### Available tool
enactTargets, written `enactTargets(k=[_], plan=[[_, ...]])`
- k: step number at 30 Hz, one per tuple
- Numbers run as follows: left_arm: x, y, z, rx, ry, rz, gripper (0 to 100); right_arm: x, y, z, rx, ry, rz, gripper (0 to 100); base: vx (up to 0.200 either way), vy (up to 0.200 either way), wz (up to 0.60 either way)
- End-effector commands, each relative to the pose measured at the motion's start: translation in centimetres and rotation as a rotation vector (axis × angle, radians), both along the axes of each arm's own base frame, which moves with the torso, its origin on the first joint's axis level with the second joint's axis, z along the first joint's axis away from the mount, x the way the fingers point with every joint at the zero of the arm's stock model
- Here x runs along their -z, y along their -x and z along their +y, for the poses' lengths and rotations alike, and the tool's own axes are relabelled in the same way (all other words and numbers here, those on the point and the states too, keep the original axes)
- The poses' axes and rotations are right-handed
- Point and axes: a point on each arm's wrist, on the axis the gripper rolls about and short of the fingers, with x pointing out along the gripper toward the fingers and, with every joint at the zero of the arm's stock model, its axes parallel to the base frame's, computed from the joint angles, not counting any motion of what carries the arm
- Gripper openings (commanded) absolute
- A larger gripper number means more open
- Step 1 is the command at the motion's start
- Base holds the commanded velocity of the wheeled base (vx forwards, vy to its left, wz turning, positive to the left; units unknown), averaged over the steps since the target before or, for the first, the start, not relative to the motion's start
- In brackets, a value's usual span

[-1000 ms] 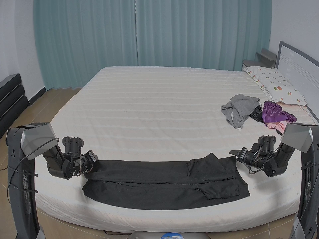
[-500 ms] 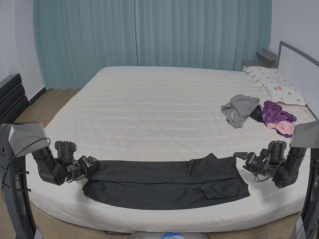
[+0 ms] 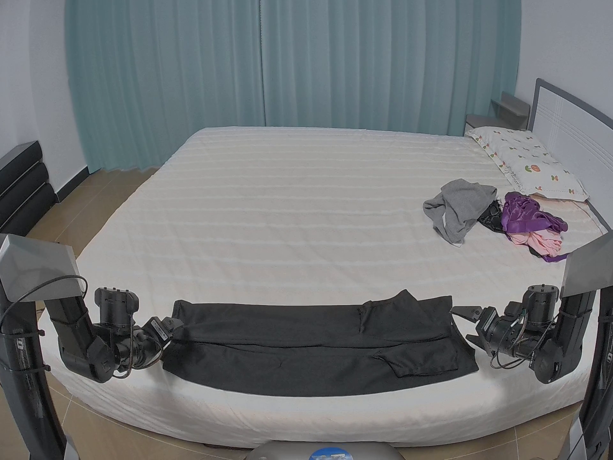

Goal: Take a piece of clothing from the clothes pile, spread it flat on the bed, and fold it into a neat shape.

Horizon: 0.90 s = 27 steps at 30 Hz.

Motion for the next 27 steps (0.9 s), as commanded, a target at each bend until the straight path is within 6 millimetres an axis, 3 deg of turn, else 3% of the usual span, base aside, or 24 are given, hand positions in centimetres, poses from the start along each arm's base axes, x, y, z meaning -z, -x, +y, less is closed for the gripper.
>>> enactTargets(k=[1, 13, 24, 25, 27], plan=[[0.1, 0.5, -0.7, 0.018, -0.007, 0.015, 100, 0.5, 0.2, -0.1, 0.006, 0.000, 0.021, 100, 0.000, 0.000, 0.00], [0.5, 0.6, -1.6, 0.021, -0.038, 0.027, 100, 1.1, 0.3, -0.1, 0.011, 0.002, 0.034, 100, 0.000, 0.000, 0.00], [2.5, 0.0, -3.0, 0.003, -0.119, 0.062, 100, 0.7, 0.7, 0.2, 0.006, 0.003, 0.032, 100, 0.000, 0.000, 0.00], [2.5, 0.0, -3.0, 0.001, -0.122, 0.062, 0, 0.6, 0.8, 0.2, 0.007, 0.003, 0.032, 100, 0.000, 0.000, 0.00], [2.5, 0.3, -3.0, -0.006, -0.132, 0.068, 0, 0.2, 1.4, 0.2, 0.025, 0.020, 0.025, 100, 0.000, 0.000, 0.00]])
